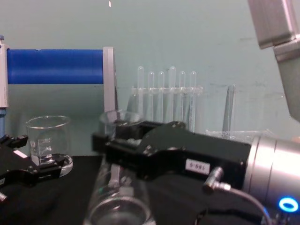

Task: Grasp the erlenmeyer flask with one hand, shake it three times, then place it back.

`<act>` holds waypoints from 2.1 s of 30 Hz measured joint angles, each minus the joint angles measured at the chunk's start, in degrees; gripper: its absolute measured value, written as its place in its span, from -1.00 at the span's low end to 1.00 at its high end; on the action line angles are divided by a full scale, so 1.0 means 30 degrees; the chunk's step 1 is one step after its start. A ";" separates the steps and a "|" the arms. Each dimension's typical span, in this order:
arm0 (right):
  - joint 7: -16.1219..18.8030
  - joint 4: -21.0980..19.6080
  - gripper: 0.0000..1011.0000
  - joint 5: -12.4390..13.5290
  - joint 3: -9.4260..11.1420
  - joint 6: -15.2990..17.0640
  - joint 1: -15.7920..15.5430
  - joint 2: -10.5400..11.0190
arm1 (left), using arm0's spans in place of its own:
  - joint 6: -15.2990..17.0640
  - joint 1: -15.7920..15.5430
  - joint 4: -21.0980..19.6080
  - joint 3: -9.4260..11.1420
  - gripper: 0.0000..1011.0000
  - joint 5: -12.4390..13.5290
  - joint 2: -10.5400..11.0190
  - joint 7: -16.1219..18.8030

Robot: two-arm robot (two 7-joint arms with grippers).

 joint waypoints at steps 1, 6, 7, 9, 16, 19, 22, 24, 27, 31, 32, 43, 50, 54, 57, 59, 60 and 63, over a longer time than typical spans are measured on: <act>0.0100 -0.0071 -0.11 0.0033 -0.0093 0.0018 -0.0029 0.0036 | 0.0000 -0.0001 0.0001 0.0000 0.98 -0.0001 0.0000 0.0000; 0.0542 -0.0515 -0.11 0.0197 -0.0661 0.0104 -0.0170 0.0271 | 0.0000 -0.0001 0.0001 -0.0001 0.98 0.0000 0.0000 0.0000; 0.0678 -0.0660 -0.11 0.0259 -0.0881 0.0129 -0.0213 0.0356 | 0.0000 -0.0001 0.0002 0.0000 0.98 0.0000 0.0000 0.0000; 0.0756 -0.0747 -0.11 0.0298 -0.1029 0.0141 -0.0227 0.0417 | 0.0000 -0.0001 0.0001 -0.0001 0.98 0.0000 0.0000 0.0000; 0.0691 -0.0811 -0.11 0.0365 -0.1305 0.0137 -0.0163 0.0507 | 0.0000 -0.0001 0.0002 -0.0001 0.98 0.0000 0.0000 0.0000; 0.0379 -0.0597 -0.11 0.0322 -0.1214 0.0079 -0.0061 0.0466 | 0.0000 -0.0002 0.0001 -0.0001 0.98 0.0001 0.0000 0.0000; -0.0121 -0.0252 -0.11 0.0122 -0.0934 -0.0076 0.0076 0.0378 | 0.0000 -0.0001 0.0001 0.0001 0.98 0.0000 0.0000 0.0000; -0.0573 0.0025 -0.11 -0.0042 -0.0614 -0.0226 0.0185 0.0287 | 0.0000 -0.0001 0.0001 0.0000 0.98 0.0000 0.0000 0.0000; -0.0999 0.0310 -0.11 -0.0190 -0.0273 -0.0345 0.0287 0.0198 | 0.0000 -0.0002 0.0001 0.0000 0.98 -0.0001 0.0000 0.0000; -0.1990 0.1009 -0.11 -0.0557 0.0630 -0.0542 0.0506 0.0000 | 0.0000 -0.0001 0.0002 -0.0001 0.98 0.0000 0.0000 0.0000; -0.2160 0.1138 -0.11 -0.0625 0.0817 -0.0561 0.0532 -0.0022 | 0.0000 -0.0001 0.0002 0.0000 0.98 0.0000 0.0000 0.0000; -0.4163 0.2280 -0.11 -0.1264 0.3124 -0.0754 0.0652 -0.0249 | 0.0000 0.0000 0.0002 0.0000 0.98 0.0001 0.0000 0.0000; -0.4916 0.2780 -0.11 -0.1506 0.4266 -0.0788 0.0630 -0.0299 | 0.0000 0.0000 0.0002 -0.0001 0.98 0.0000 0.0000 0.0000; -0.5241 0.2936 -0.11 -0.1632 0.4786 -0.0787 0.0610 -0.0362 | 0.0000 -0.0001 0.0001 0.0000 0.98 -0.0001 0.0000 0.0000; -0.5371 0.3022 -0.11 -0.1713 0.5089 -0.0778 0.0592 -0.0452 | 0.0000 -0.0002 0.0001 0.0000 0.98 -0.0001 0.0000 0.0000; -0.5378 0.3055 -0.11 -0.1783 0.5211 -0.0741 0.0584 -0.0546 | 0.0000 -0.0001 0.0002 0.0000 0.98 0.0000 0.0000 0.0000; -0.5361 0.3064 -0.11 -0.1805 0.5223 -0.0721 0.0584 -0.0581 | 0.0000 -0.0001 0.0001 0.0000 0.98 0.0000 0.0000 0.0000; -0.5135 0.3077 -0.11 -0.1890 0.5192 -0.0635 0.0583 -0.0763 | 0.0000 -0.0002 0.0001 -0.0001 0.98 0.0000 0.0000 0.0000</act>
